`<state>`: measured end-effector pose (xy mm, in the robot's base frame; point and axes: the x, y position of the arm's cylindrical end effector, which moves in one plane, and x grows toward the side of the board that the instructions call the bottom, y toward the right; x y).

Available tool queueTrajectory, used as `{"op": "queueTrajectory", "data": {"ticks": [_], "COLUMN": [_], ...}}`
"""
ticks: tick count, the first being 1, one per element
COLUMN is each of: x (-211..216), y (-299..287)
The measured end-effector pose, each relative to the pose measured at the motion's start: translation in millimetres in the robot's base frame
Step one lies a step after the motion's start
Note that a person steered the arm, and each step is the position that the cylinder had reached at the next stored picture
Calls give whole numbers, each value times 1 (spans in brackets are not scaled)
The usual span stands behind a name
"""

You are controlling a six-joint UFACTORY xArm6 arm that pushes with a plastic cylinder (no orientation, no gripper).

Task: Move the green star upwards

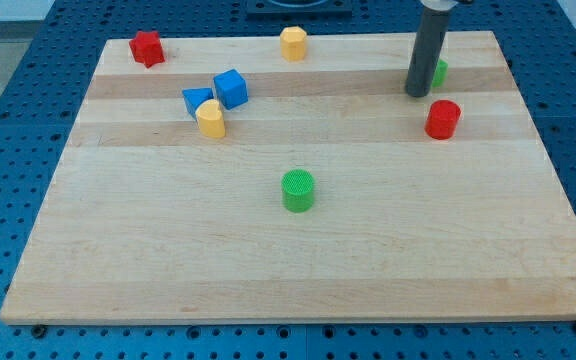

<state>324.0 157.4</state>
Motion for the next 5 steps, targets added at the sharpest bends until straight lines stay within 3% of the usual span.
{"op": "queueTrajectory", "data": {"ticks": [2, 5], "x": [7, -33], "y": [12, 26]}}
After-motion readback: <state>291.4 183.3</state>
